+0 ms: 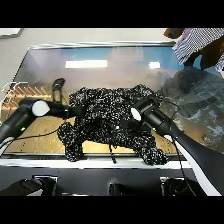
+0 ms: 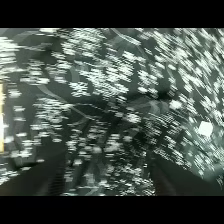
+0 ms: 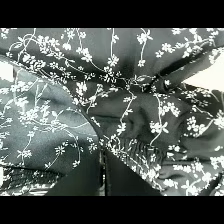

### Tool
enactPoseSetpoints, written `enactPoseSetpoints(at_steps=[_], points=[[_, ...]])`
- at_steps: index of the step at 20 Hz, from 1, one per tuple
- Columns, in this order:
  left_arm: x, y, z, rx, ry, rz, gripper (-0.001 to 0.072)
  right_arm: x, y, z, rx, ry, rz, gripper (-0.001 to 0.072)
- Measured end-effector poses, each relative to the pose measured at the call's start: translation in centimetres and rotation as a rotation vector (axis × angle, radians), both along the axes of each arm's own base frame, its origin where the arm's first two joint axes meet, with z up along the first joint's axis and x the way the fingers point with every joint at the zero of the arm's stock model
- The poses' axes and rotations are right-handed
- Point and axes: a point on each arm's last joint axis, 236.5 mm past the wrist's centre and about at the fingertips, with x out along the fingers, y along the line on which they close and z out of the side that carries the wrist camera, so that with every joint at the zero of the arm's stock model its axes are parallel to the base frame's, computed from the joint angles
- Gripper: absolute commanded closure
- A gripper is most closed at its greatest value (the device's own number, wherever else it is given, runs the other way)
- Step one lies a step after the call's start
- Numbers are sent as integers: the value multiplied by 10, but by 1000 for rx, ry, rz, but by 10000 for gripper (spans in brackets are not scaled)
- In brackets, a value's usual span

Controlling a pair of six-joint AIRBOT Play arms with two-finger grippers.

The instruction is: Fold the clothes and pants, and hang the long-sleeved shirts on hangers.

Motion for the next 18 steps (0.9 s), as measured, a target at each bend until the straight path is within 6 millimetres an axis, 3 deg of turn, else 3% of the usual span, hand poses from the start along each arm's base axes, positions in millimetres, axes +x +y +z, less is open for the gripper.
enactPoseSetpoints(at_steps=[5,9,13,18], points=[[-4,-67,-26,35,100,-130,36,0,-2,6,2,-15,-2,680],[-23,-101,-64,77,200,-164,36,1,-2,7,3,-17,-3,680],[-24,-115,-85,89,226,-115,36,1,-2,7,2,-19,-6,680],[-11,-112,-97,114,199,-29,37,1,-2,7,2,-19,-8,680]])
